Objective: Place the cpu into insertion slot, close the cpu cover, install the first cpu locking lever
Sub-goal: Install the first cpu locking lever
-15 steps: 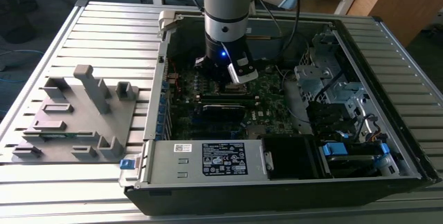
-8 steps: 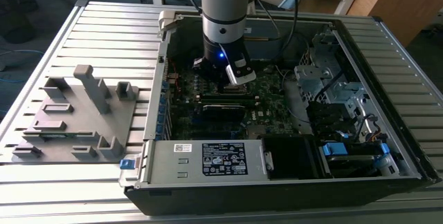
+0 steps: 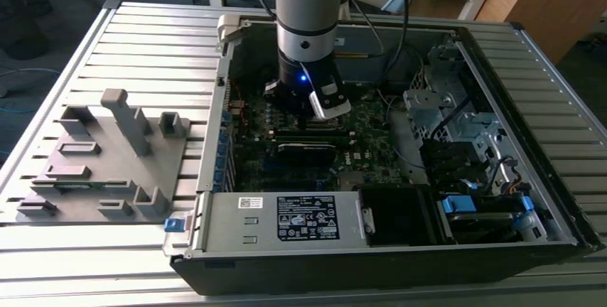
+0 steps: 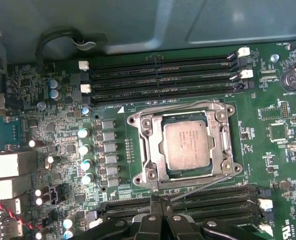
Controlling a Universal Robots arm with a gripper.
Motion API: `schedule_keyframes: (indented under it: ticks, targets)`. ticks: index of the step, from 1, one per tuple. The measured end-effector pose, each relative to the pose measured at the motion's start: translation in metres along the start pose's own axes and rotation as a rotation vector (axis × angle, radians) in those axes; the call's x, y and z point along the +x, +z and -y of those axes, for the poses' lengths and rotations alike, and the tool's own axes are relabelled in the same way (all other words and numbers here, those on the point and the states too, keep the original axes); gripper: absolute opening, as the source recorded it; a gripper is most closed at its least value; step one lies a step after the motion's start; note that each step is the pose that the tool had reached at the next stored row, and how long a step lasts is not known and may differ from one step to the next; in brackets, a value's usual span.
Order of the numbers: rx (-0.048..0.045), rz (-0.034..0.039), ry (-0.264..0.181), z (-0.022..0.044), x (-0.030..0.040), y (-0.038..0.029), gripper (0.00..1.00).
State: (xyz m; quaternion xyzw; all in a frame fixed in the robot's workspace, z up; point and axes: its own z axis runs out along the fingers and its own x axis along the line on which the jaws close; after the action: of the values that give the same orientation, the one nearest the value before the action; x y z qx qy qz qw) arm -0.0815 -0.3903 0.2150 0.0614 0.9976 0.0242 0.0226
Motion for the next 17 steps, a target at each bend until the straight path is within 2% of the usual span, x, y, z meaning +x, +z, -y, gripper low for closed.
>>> schedule_keyframes:
  ticks: [3,8,10,13,14,17]
  targets:
    - [-0.0004,0.0001,0.0,0.0004,0.0003,0.0002,0.1]
    - [-0.0132,-0.0016,0.0,0.0012,0.0024,0.0013,0.1]
    - [-0.0226,-0.0028,0.0,0.0014,0.0031,0.0021,0.1]
    - [-0.0485,-0.0061,-0.001,0.0015,0.0035,0.003,0.1]
    - [-0.0545,-0.0068,-0.001,0.0015,0.0035,0.0031,0.1]
    - [-0.061,-0.0077,-0.002,0.0015,0.0036,0.0037,0.1]
